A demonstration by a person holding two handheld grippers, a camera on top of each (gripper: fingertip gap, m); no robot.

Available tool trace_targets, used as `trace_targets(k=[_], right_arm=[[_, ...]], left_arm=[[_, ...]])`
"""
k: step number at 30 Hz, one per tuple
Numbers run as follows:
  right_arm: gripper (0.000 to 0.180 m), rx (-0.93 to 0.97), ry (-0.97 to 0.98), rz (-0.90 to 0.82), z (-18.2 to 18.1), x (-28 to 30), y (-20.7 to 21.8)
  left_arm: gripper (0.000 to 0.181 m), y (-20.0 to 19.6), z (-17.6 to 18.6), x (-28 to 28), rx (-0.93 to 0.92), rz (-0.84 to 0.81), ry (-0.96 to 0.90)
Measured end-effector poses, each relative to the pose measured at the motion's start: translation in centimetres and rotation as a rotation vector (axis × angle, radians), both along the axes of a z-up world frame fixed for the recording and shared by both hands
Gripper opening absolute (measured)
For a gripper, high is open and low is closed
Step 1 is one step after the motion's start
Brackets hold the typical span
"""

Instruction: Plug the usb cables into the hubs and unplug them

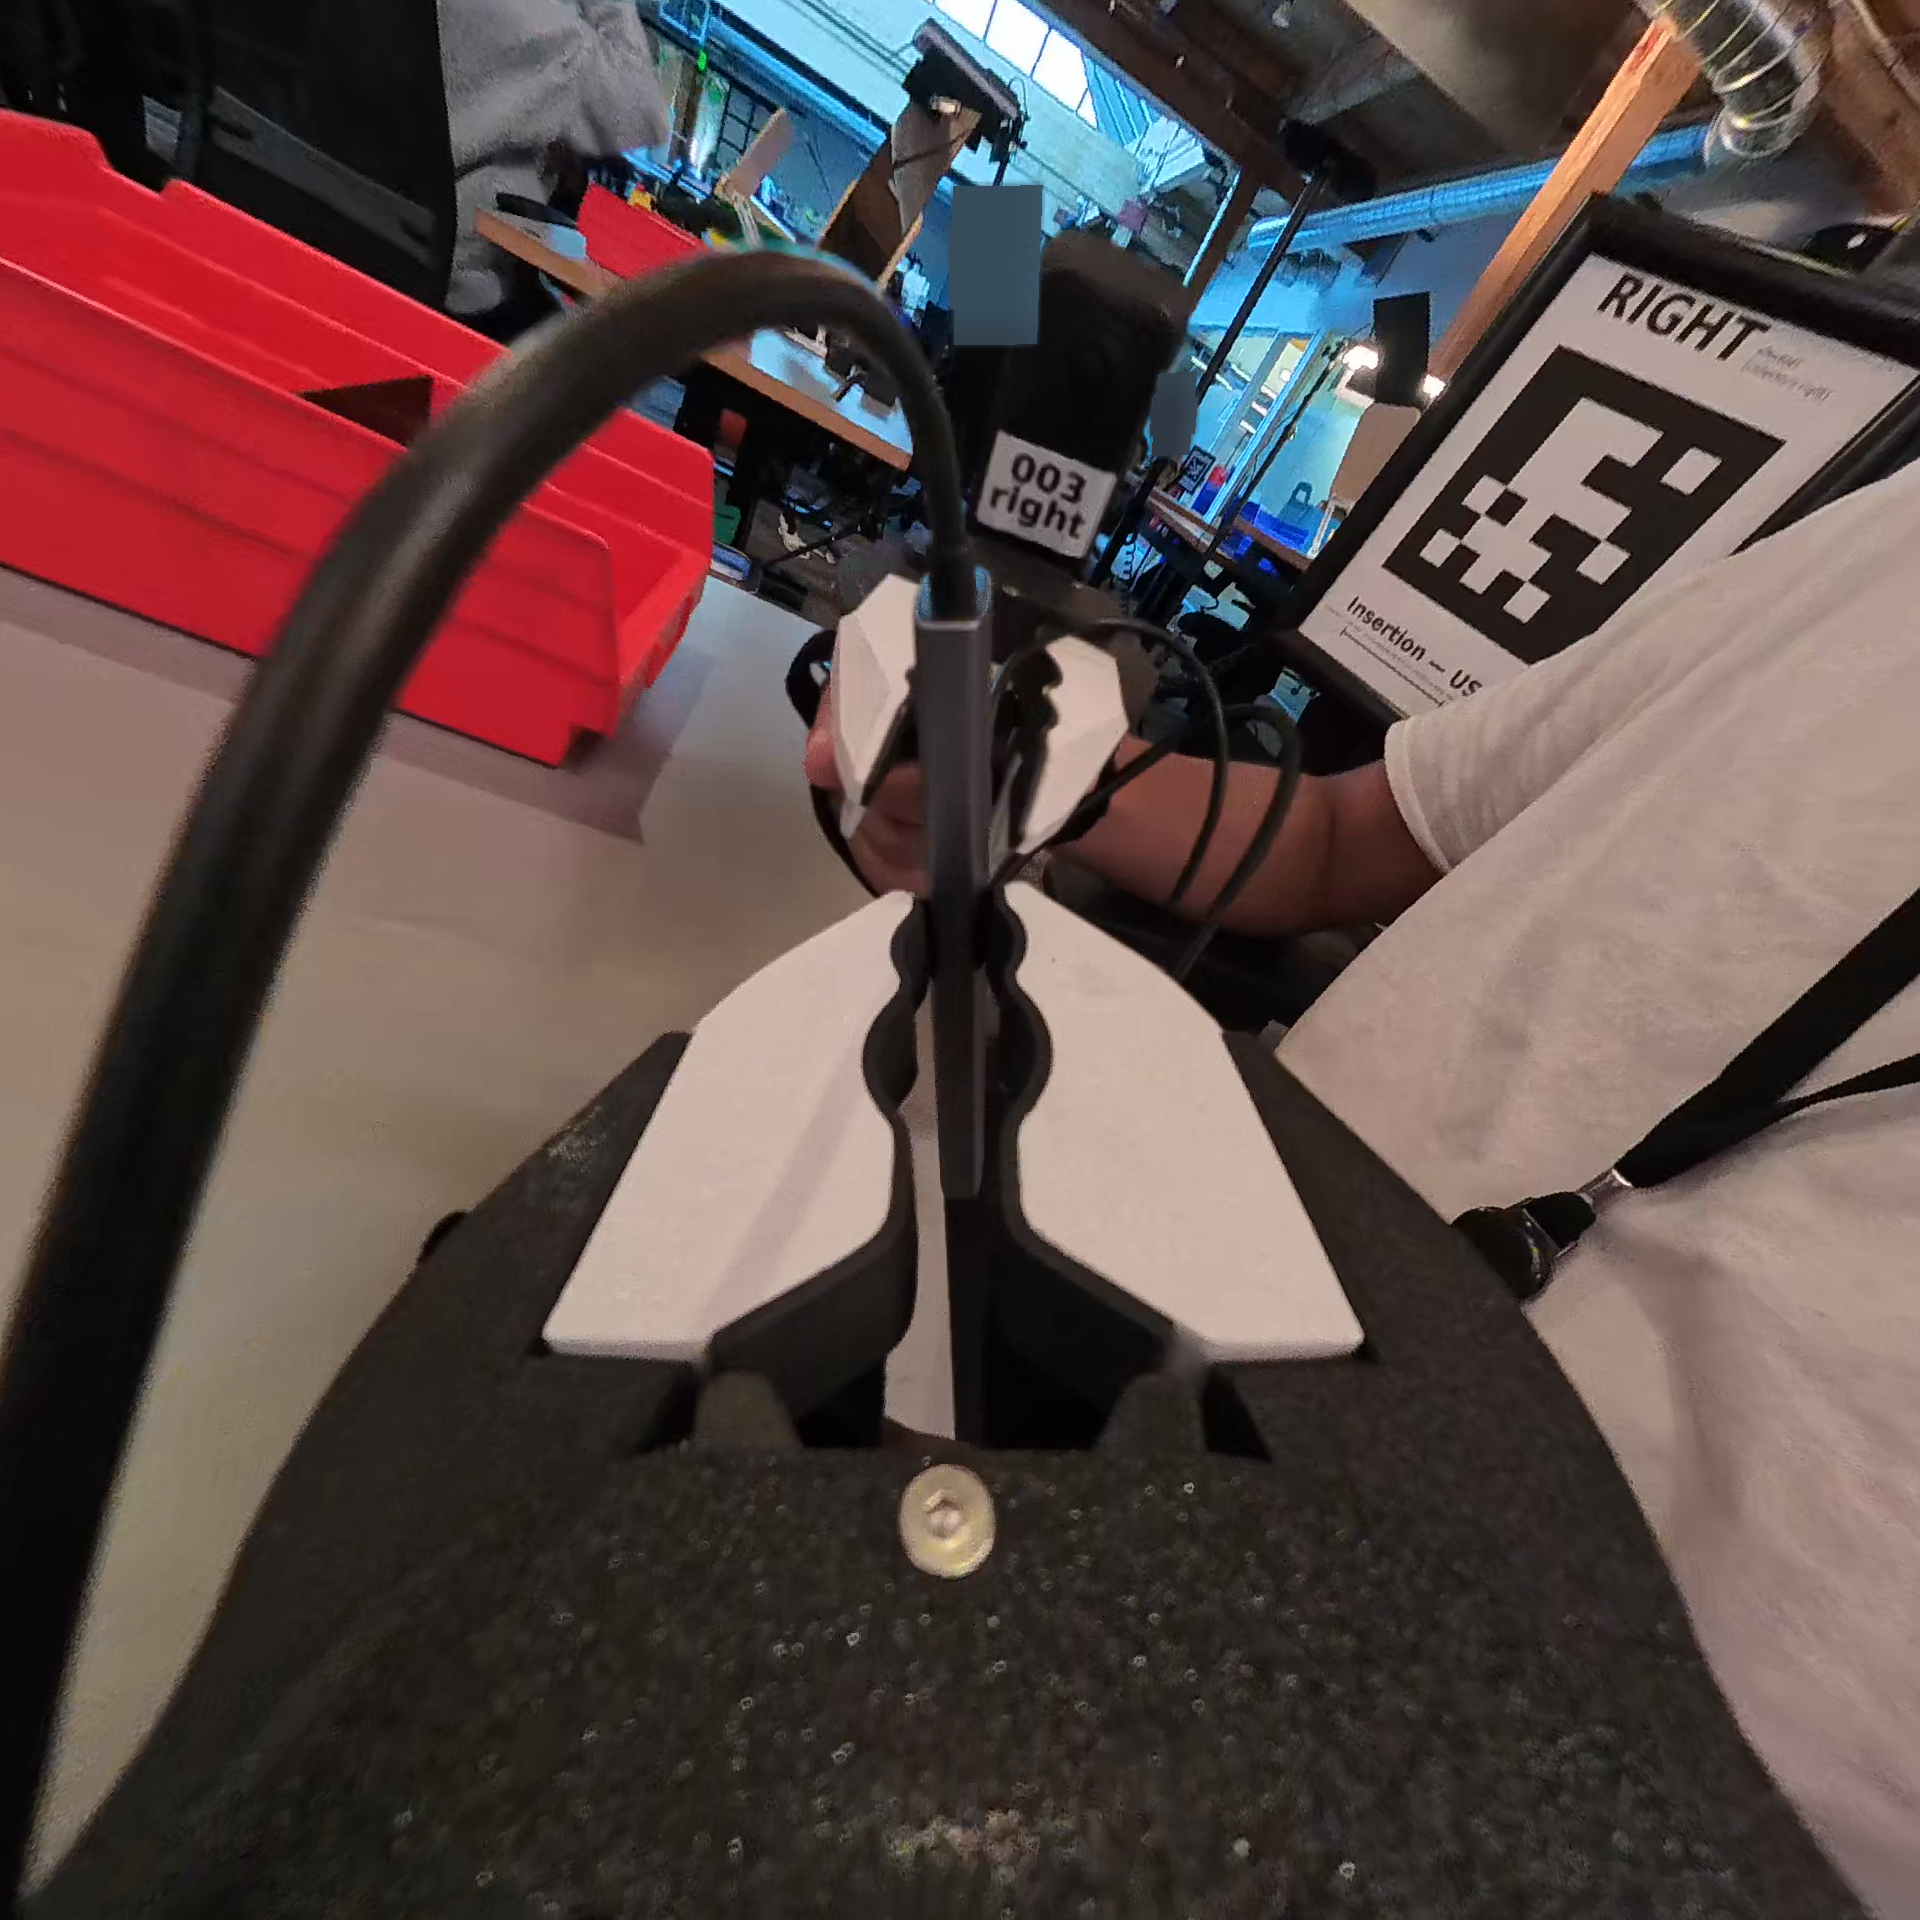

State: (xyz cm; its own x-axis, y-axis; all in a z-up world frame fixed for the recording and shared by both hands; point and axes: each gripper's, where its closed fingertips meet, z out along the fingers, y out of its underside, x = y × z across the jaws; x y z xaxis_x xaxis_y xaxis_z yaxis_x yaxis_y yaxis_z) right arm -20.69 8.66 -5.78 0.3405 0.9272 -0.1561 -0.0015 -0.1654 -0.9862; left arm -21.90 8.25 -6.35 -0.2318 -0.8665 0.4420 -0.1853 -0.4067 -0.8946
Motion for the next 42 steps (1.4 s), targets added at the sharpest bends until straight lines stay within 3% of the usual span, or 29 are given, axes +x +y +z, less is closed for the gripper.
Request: trace_targets(k=[12, 37, 42], right_arm=[[0.006, -0.034, 0.011, 0.007, -0.1, -1.0, -0.5], [0.005, -0.059, 0.121, 0.057, 1.6, -0.5, -1.0], [0.005, 0.051, -0.105, -0.001, -0.9, -0.4, -0.7]], left_arm=[[0.010, -0.9, -0.7, 0.7, 0.038, 0.000, 0.047], [0.010, -0.7, 1.9, 0.7, 0.056, 0.076, -0.158], [0.010, -0.6, -0.6, 0.8, 0.093, 0.063, -0.015]])
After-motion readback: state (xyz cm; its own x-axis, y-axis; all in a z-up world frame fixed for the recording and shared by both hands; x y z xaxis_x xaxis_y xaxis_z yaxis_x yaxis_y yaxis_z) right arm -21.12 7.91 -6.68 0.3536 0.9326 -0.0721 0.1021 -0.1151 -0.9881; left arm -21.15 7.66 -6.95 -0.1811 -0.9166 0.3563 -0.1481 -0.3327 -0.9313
